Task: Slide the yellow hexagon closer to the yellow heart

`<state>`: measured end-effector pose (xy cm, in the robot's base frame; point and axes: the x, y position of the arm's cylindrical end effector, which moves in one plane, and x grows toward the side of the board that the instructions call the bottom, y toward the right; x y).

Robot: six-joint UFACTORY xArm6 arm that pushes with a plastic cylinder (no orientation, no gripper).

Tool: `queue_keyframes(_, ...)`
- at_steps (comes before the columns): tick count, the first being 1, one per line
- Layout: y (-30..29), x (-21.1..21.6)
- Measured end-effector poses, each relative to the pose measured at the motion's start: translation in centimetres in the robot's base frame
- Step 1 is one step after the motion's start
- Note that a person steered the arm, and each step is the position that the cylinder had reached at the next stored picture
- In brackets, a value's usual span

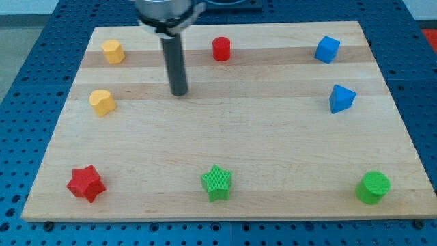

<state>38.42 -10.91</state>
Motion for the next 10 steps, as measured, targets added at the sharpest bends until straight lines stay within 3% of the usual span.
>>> queue_keyframes(2, -4.7, -14.1)
queue_keyframes(4, -12.8, -15.9)
queue_keyframes(6, -12.8, -14.1)
queue_keyframes(8, -12.8, -6.8)
queue_keyframes(10, -12.8, -6.1)
